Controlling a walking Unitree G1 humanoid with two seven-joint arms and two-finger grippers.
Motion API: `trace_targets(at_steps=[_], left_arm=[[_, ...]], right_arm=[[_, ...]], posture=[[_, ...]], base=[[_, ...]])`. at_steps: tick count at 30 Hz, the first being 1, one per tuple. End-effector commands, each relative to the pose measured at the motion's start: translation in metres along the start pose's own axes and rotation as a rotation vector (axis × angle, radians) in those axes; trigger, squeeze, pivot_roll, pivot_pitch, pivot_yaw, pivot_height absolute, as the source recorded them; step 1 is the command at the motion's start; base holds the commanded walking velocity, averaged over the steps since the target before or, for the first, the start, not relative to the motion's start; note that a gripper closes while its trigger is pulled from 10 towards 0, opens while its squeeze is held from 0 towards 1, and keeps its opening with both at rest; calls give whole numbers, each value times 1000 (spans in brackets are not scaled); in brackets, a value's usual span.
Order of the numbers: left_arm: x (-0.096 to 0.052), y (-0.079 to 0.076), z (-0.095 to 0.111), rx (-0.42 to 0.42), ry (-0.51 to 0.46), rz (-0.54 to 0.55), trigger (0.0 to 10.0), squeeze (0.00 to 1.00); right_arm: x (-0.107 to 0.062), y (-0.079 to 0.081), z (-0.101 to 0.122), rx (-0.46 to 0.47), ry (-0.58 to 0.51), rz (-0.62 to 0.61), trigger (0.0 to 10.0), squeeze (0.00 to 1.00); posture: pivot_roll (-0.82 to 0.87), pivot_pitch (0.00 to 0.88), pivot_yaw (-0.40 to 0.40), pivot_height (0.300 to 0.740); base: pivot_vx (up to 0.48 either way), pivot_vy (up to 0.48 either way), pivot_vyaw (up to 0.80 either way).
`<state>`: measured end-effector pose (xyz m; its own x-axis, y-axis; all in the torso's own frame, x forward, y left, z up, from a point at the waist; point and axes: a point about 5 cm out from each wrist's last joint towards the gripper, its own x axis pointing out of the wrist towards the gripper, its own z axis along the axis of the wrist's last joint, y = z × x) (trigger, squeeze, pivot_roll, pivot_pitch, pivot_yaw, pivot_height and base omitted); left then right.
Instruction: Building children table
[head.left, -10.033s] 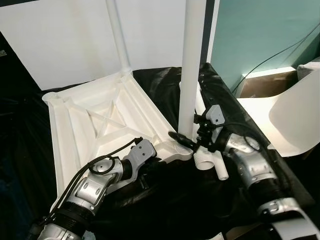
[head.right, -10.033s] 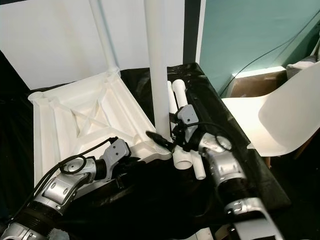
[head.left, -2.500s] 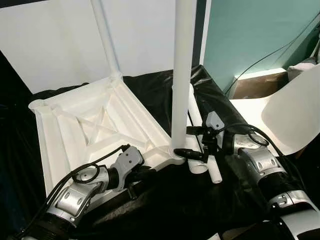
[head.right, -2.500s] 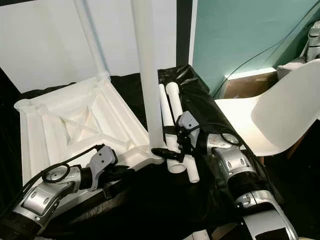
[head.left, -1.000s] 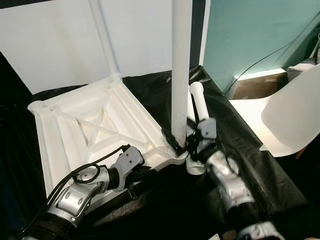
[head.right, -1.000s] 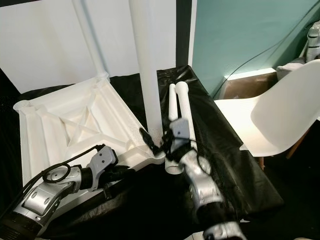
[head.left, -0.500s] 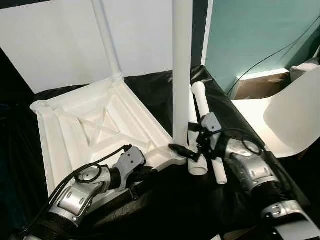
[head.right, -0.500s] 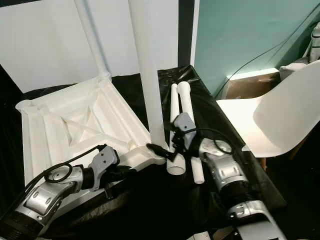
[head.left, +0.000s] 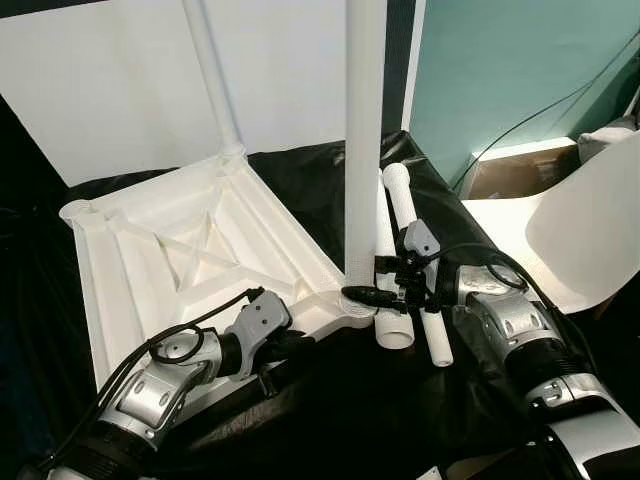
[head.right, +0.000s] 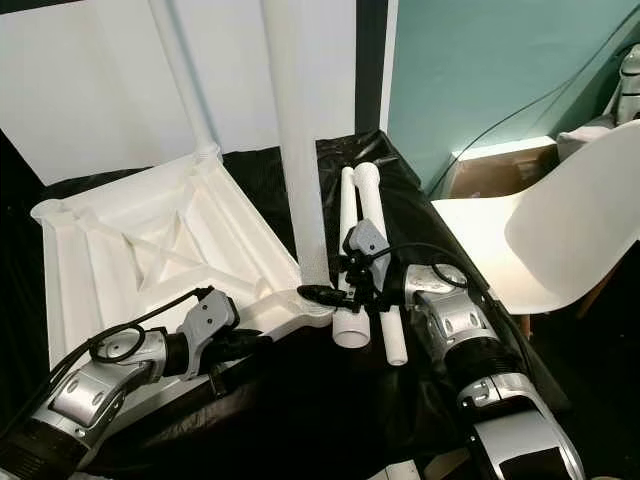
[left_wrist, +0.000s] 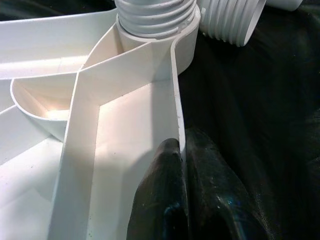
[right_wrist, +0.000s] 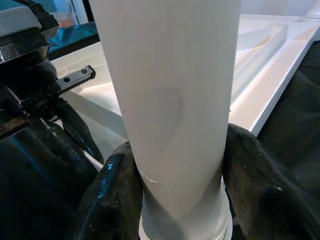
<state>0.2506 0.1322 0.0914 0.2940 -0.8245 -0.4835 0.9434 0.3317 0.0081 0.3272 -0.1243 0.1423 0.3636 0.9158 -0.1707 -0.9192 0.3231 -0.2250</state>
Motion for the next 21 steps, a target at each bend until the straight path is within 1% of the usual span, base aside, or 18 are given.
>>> trace_targets(at_steps=[1,6,7,8,9,10,11,12,13,14,15,16,17,19,21], left_arm=[[4,-22,-35,-111,129,-158,10000,0],[5,-22,-35,-109,128,-158,10000,0],[6,-22,-34,-108,126,-158,10000,0],[6,-22,-34,-108,126,-158,10000,0],[6,-22,-34,-108,125,-156,10000,0],[6,-22,-34,-108,125,-156,10000,0],[6,-22,-34,-109,124,-155,10000,0],[6,-21,-34,-109,123,-154,10000,0],[7,-21,-33,-109,122,-153,10000,0],[7,-21,-33,-109,122,-153,10000,0],[7,-21,-33,-109,121,-151,10000,0],[7,-20,-33,-109,121,-150,10000,0],[6,-21,-33,-110,120,-149,10000,0],[6,-21,-34,-110,122,-151,10000,0],[6,-22,-34,-111,124,-155,10000,0]], right_arm=[[-7,-8,1,-9,36,-15,0,0],[-6,-6,-3,12,38,-29,0,0],[-1,1,-5,40,10,-45,0,0],[-1,1,-5,40,10,-45,0,0],[8,9,-5,26,-56,-173,0,0],[8,9,-5,26,-56,-173,0,0],[13,15,-4,18,-122,-323,0,0],[14,22,-4,28,-181,-465,0,0],[12,27,-4,39,-215,-555,0,0],[12,27,-4,39,-215,-555,0,0],[8,31,-7,55,-231,-635,0,0],[1,31,-8,77,-251,-755,0,0],[-1,30,-8,84,-260,-804,0,0],[-4,25,-6,100,-285,-886,0,0],[-2,23,0,95,-315,-929,0,0]], posture=[[0,0,50,740],[-2,0,47,740],[0,0,45,740],[0,0,45,740],[2,0,44,740],[2,0,44,740],[3,0,44,740],[4,0,43,740],[9,0,40,740],[9,0,40,740],[9,0,40,740],[12,0,40,740],[11,0,41,740],[8,0,43,740],[8,0,43,740]], base=[[0,0,0],[0,0,0],[0,0,0],[0,0,0],[0,0,0],[0,0,0],[0,0,0],[0,0,0],[0,0,0],[0,0,0],[0,0,0],[0,0,0],[0,0,0],[0,0,0],[0,0,0]])
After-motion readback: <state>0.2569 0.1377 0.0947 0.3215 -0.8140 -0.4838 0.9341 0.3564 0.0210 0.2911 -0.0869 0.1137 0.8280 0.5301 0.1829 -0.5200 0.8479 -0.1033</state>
